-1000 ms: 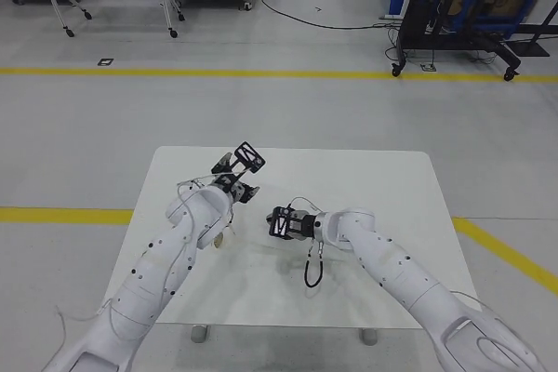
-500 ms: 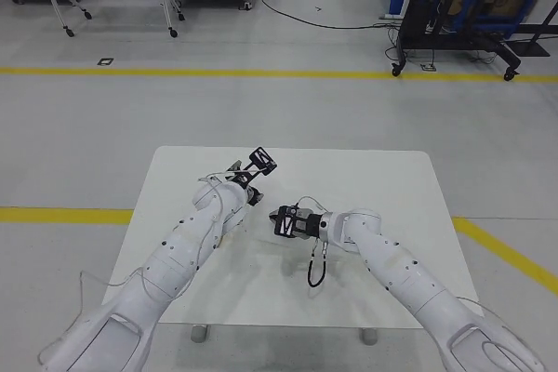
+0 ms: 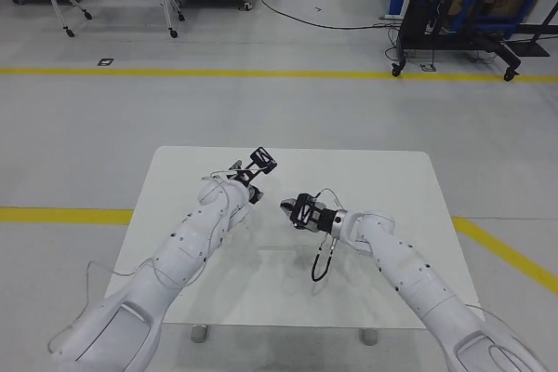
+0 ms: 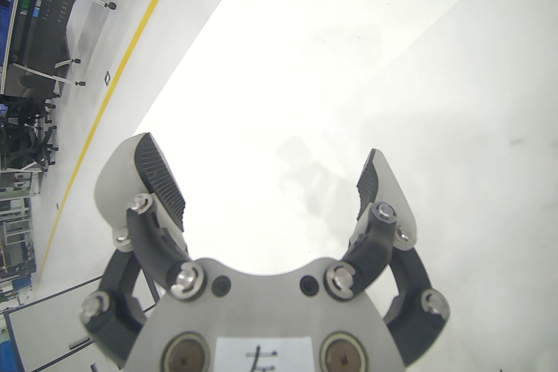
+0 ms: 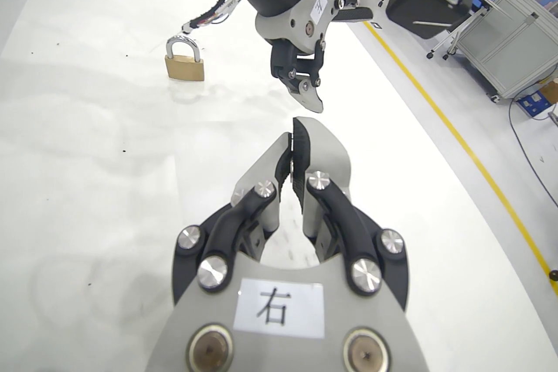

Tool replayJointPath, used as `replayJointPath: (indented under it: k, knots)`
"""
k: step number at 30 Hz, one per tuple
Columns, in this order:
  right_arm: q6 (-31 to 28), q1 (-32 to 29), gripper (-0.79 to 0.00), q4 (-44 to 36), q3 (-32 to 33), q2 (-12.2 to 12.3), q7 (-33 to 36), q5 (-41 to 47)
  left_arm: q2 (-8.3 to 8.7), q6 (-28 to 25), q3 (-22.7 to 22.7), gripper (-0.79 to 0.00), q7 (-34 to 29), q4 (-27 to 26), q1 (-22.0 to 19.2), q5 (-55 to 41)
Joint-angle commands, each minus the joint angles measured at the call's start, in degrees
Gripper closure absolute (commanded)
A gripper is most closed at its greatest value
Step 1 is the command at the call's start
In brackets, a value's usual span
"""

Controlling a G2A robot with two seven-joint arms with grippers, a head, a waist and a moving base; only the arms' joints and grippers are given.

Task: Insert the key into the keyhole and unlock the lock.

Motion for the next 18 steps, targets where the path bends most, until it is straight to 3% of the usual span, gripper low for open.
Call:
replayJointPath:
  k: [1,6,10,15,18]
  knots:
    - [-0.32,-0.04,0.0,0.0,0.14,0.05,0.47,0.19,-0.13,0.5,-0.33,-0.785,0.53,0.39,-0.22,0.02]
    - [-0.73,-0.74,0.0,-0.65,0.83,0.21,-0.25,1.55,0.43,1.06,-3.92,-0.785,2.49,-1.71,-0.2,-1.69]
    - [-0.73,-0.74,0.0,-0.65,0.83,0.21,-0.25,1.55,2.85,-1.07,-10.72,-0.785,2.1,-9.59,2.59,-2.03]
    - [-0.53,-0.88,0.0,-0.79,0.91,0.2,-0.41,1.84,7.24,-5.74,-25.05,-0.785,0.88,-26.35,13.32,-2.47]
    - [-0.83,-2.56,0.0,-1.6,2.75,0.34,-6.45,6.53,9.31,-9.56,-34.73,-0.785,0.98,-34.87,21.8,-5.47]
